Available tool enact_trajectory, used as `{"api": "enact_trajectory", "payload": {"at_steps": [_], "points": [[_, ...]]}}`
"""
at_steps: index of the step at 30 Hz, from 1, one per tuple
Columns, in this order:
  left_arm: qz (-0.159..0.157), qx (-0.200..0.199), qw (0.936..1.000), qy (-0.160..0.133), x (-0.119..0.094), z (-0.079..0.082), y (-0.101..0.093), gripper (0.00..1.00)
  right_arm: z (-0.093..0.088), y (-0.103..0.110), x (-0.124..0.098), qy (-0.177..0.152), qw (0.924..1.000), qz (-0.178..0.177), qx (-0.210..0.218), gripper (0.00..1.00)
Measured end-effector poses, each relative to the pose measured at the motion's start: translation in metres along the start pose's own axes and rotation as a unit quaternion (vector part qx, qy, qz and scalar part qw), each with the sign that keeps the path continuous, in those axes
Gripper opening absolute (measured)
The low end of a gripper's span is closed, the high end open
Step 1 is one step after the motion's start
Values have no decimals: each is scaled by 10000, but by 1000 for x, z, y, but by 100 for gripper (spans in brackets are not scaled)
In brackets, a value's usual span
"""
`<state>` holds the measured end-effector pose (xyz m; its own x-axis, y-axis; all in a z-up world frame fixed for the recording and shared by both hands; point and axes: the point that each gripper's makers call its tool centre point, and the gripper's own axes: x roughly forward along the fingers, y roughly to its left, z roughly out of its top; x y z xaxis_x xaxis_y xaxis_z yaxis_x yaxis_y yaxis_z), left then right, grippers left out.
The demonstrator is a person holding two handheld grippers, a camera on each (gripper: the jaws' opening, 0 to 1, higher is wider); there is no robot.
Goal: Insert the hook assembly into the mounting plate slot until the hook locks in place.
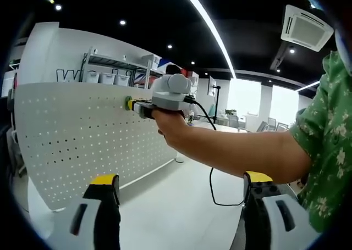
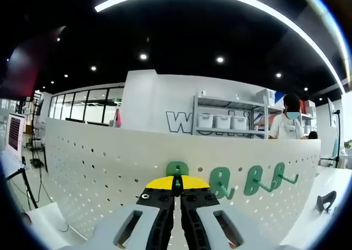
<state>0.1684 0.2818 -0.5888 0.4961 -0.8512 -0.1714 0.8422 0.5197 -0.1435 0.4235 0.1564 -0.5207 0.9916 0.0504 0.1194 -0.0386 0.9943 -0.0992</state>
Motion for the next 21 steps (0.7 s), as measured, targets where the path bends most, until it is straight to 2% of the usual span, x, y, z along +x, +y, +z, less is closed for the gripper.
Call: {"api": "enact_trajectory", "payload": {"at_steps": [21], "points": [[-24, -44, 10000, 18, 1, -3, 1, 94, -2, 3, -1, -34, 10000, 9, -65, 1]]}}
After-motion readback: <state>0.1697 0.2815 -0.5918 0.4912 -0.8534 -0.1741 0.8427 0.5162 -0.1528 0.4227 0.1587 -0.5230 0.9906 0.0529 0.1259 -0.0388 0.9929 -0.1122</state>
